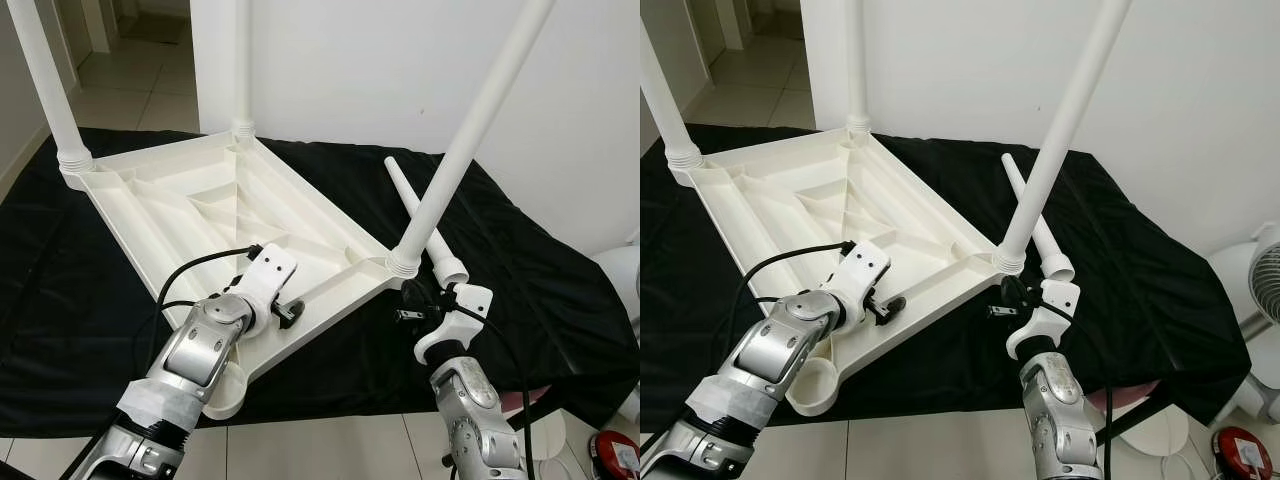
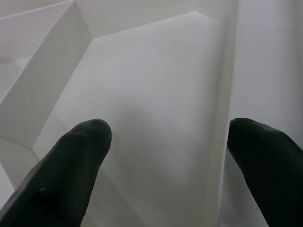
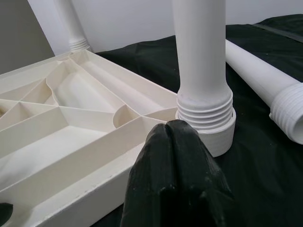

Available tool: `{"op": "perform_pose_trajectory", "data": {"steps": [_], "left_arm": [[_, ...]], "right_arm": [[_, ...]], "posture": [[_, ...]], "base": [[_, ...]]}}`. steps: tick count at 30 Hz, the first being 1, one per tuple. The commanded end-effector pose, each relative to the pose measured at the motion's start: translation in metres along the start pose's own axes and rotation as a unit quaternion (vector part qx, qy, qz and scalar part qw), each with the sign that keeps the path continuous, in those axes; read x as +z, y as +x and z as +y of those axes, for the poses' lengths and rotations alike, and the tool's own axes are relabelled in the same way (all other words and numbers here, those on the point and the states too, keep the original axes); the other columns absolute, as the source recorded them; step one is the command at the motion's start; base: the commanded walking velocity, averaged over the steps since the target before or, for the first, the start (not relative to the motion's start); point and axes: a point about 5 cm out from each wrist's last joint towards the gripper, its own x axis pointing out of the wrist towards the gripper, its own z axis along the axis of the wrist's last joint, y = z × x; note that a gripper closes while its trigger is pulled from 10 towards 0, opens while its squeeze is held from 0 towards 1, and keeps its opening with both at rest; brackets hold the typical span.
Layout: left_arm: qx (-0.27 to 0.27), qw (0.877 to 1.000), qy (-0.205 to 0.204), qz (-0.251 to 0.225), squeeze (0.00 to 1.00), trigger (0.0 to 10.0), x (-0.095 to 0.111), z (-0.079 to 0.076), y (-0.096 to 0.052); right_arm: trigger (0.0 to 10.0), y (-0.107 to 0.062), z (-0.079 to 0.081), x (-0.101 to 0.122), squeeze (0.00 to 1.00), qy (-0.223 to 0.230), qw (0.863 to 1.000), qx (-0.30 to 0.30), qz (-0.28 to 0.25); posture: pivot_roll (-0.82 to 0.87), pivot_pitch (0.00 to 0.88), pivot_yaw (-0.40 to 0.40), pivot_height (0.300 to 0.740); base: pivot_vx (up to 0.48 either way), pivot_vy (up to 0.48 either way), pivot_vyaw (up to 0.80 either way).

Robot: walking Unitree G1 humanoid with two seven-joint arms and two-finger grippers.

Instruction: Building children table

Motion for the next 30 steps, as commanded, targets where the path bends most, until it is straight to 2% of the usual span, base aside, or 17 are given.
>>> {"op": "perform_pose_trajectory", "data": {"steps": [1,6,17,19,22,23,30], "left_arm": [[-0.016,1.0,0.001,0.012,0.0,10.0,-0.004,-0.009,0.006],[-0.04,0.999,0.019,0.008,0.0,10.0,0.002,-0.019,0.016],[-0.051,0.998,0.024,-0.008,0.0,10.0,0.015,-0.022,0.02],[-0.058,0.997,0.035,-0.034,0.0,10.0,0.028,-0.021,0.018],[-0.062,0.996,0.038,-0.044,0.0,10.0,0.032,-0.02,0.017],[-0.077,0.993,0.039,-0.08,0.0,10.0,0.045,-0.021,0.012],[-0.094,0.989,0.03,-0.111,0.0,10.0,0.059,-0.023,0.008]], "right_arm": [[10.0,0.002,-0.002,0.003,0.0,-0.003,1.0,-0.005,-0.003],[10.0,0.007,0.0,0.004,0.0,-0.004,1.0,-0.005,-0.007],[10.0,0.007,0.001,0.003,0.0,-0.005,1.0,-0.007,-0.009],[10.0,0.007,0.001,0.003,0.0,-0.006,1.0,-0.007,-0.01],[10.0,0.008,0.001,0.003,0.0,-0.006,1.0,-0.008,-0.01],[10.0,0.008,0.001,0.003,0.0,-0.008,1.0,-0.008,-0.01],[10.0,0.006,0.002,0.004,0.0,-0.007,1.0,-0.007,-0.019]], "posture": [[-0.03,0.0,-0.108,0.74],[-0.04,0.0,-0.096,0.74],[-0.04,0.0,-0.086,0.74],[-0.04,0.0,-0.086,0.74],[-0.04,0.0,-0.086,0.74],[-0.04,0.0,-0.084,0.74],[-0.04,0.0,-0.085,0.74]], "base": [[0.0,0.0,0.0],[0.0,0.0,0.0],[0.0,0.0,0.0],[0.0,0.0,0.0],[0.0,0.0,0.0],[0.0,0.0,0.0],[0.0,0.0,0.0]]}}
